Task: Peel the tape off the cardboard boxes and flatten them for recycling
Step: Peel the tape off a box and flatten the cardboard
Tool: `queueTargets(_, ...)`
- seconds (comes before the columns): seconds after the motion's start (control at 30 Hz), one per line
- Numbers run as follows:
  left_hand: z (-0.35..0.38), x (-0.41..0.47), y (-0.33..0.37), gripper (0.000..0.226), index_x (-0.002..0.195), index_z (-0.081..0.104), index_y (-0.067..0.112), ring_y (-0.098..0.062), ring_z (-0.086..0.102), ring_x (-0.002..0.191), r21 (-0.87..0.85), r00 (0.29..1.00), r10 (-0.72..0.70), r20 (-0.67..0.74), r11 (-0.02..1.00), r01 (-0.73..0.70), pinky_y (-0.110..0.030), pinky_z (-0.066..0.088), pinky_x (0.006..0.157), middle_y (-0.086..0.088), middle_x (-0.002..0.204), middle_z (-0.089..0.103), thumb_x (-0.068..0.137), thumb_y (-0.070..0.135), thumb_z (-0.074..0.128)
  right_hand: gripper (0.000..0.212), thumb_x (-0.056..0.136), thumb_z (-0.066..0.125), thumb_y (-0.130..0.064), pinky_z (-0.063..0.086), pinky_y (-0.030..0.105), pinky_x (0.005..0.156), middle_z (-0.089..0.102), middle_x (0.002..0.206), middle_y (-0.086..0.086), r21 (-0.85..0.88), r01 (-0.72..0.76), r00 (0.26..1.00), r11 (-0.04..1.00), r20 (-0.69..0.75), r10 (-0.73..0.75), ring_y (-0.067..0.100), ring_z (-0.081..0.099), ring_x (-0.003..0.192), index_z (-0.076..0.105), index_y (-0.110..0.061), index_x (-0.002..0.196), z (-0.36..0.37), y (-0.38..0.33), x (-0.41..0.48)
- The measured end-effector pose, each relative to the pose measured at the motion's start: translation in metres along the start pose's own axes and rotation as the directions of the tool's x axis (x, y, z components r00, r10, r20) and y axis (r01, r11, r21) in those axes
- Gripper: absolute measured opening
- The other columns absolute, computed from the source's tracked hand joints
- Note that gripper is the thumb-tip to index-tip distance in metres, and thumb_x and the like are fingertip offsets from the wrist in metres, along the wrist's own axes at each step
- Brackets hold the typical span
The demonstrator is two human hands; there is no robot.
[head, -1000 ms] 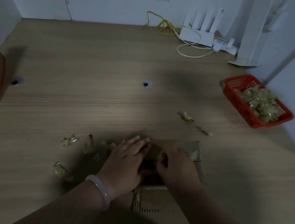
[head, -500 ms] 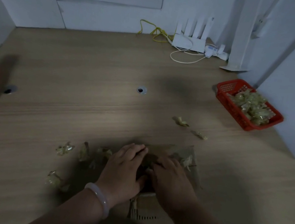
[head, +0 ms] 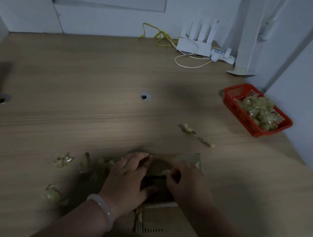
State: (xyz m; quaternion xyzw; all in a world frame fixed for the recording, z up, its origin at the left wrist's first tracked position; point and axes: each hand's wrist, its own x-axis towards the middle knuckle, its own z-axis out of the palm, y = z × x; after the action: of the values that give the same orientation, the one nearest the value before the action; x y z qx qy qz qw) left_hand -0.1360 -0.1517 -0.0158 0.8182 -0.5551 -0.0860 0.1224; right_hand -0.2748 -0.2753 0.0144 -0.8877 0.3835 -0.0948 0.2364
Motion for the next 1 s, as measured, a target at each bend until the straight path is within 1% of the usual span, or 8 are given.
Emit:
queueTargets(0.1, -0.002, 0.000, 0.001, 0.082, 0.152, 0.012, 0.030, -0.014, 0.011, 0.139, 0.001, 1.000, -0.016, -0.002, 1.000, 0.016, -0.030, 0.011, 0.117, 0.015, 0.153, 0.006, 0.085, 0.069, 0.040, 0.011, 0.077, 0.069, -0.021, 0.048, 0.036, 0.066, 0.062, 0.080, 0.001, 0.071, -0.008, 0.996, 0.997, -0.088, 0.014, 0.023, 0.059, 0.076, 0.058, -0.018, 0.078, -0.014, 0.009, -0.003)
queueTargets(0.23, -0.002, 0.002, 0.004, 0.082, 0.152, 0.013, 0.029, -0.014, 0.014, 0.138, 0.001, 1.000, -0.021, 0.005, 1.000, 0.021, -0.028, 0.012, 0.115, 0.015, 0.152, 0.007, 0.085, 0.068, 0.040, 0.031, 0.073, 0.071, -0.010, 0.043, 0.033, 0.056, 0.050, 0.075, -0.002, 0.031, 0.063, 0.979, 0.998, -0.197, -0.056, 0.021, 0.050, 0.066, 0.044, -0.025, 0.069, -0.030, 0.032, -0.007)
queueTargets(0.33, -0.002, 0.003, 0.005, 0.082, 0.152, 0.015, 0.028, -0.013, 0.014, 0.138, -0.009, 0.999, -0.033, 0.017, 0.999, 0.033, -0.029, 0.012, 0.115, 0.014, 0.152, 0.010, 0.085, 0.067, 0.043, 0.016, 0.075, 0.073, -0.005, 0.043, 0.031, 0.065, 0.057, 0.080, 0.004, -0.064, 0.145, 0.970, 0.987, -0.189, -0.155, 0.026, 0.056, 0.075, 0.062, -0.016, 0.074, -0.029, 0.045, -0.006)
queueTargets(0.47, -0.004, 0.007, 0.012, 0.084, 0.150, 0.021, 0.030, -0.014, 0.018, 0.136, 0.023, 0.996, -0.086, 0.038, 0.996, 0.085, -0.039, 0.012, 0.118, 0.013, 0.149, 0.016, 0.080, 0.066, 0.048, 0.004, 0.082, 0.072, -0.016, 0.053, 0.034, 0.071, 0.062, 0.089, 0.005, -0.136, 0.226, 0.963, 0.965, -0.118, -0.242, 0.026, 0.059, 0.084, 0.072, -0.014, 0.086, -0.011, 0.044, -0.013)
queueTargets(0.6, -0.003, 0.018, 0.030, 0.080, 0.147, 0.025, 0.031, -0.016, 0.016, 0.134, 0.016, 0.999, -0.036, 0.029, 0.999, 0.035, -0.040, 0.008, 0.119, 0.008, 0.144, 0.019, 0.077, 0.063, 0.047, 0.014, 0.078, 0.074, -0.013, 0.049, 0.028, 0.075, 0.063, 0.090, 0.001, 0.029, 0.094, 0.984, 0.995, -0.153, -0.089, 0.023, 0.061, 0.085, 0.073, -0.018, 0.090, -0.008, 0.044, -0.008)
queueTargets(0.73, 0.009, 0.023, 0.039, 0.078, 0.151, 0.003, 0.033, -0.016, -0.010, 0.145, 0.070, 0.996, 0.064, 0.069, 0.995, -0.069, -0.041, -0.013, 0.118, 0.009, 0.157, -0.008, 0.087, 0.069, 0.030, 0.043, 0.080, 0.072, -0.027, 0.044, 0.028, 0.078, 0.046, 0.110, -0.006, 0.136, -0.129, 0.985, 0.982, -0.096, 0.143, 0.015, 0.051, 0.097, 0.051, -0.026, 0.117, -0.013, 0.043, 0.001)
queueTargets(0.87, 0.013, 0.022, 0.035, 0.077, 0.151, 0.003, 0.034, -0.015, -0.011, 0.146, 0.115, 0.997, 0.074, 0.039, 0.990, -0.078, -0.038, -0.015, 0.117, 0.008, 0.158, -0.009, 0.087, 0.071, 0.023, 0.021, 0.088, 0.058, -0.030, 0.039, 0.030, 0.078, 0.049, 0.112, 0.004, -0.060, -0.105, 0.994, 0.993, -0.047, 0.103, 0.024, 0.050, 0.105, 0.052, -0.018, 0.104, -0.011, 0.034, 0.007)
queueTargets(1.0, 0.015, 0.022, 0.035, 0.078, 0.151, 0.004, 0.035, -0.014, -0.012, 0.145, 0.091, 0.997, 0.066, 0.046, 0.993, -0.070, -0.036, -0.017, 0.115, 0.009, 0.159, -0.008, 0.085, 0.073, 0.024, 0.011, 0.086, 0.058, -0.025, 0.036, 0.029, 0.067, 0.055, 0.096, 0.002, -0.032, -0.067, 0.998, 0.997, -0.022, 0.067, 0.022, 0.054, 0.091, 0.049, -0.021, 0.090, -0.020, 0.038, 0.012)
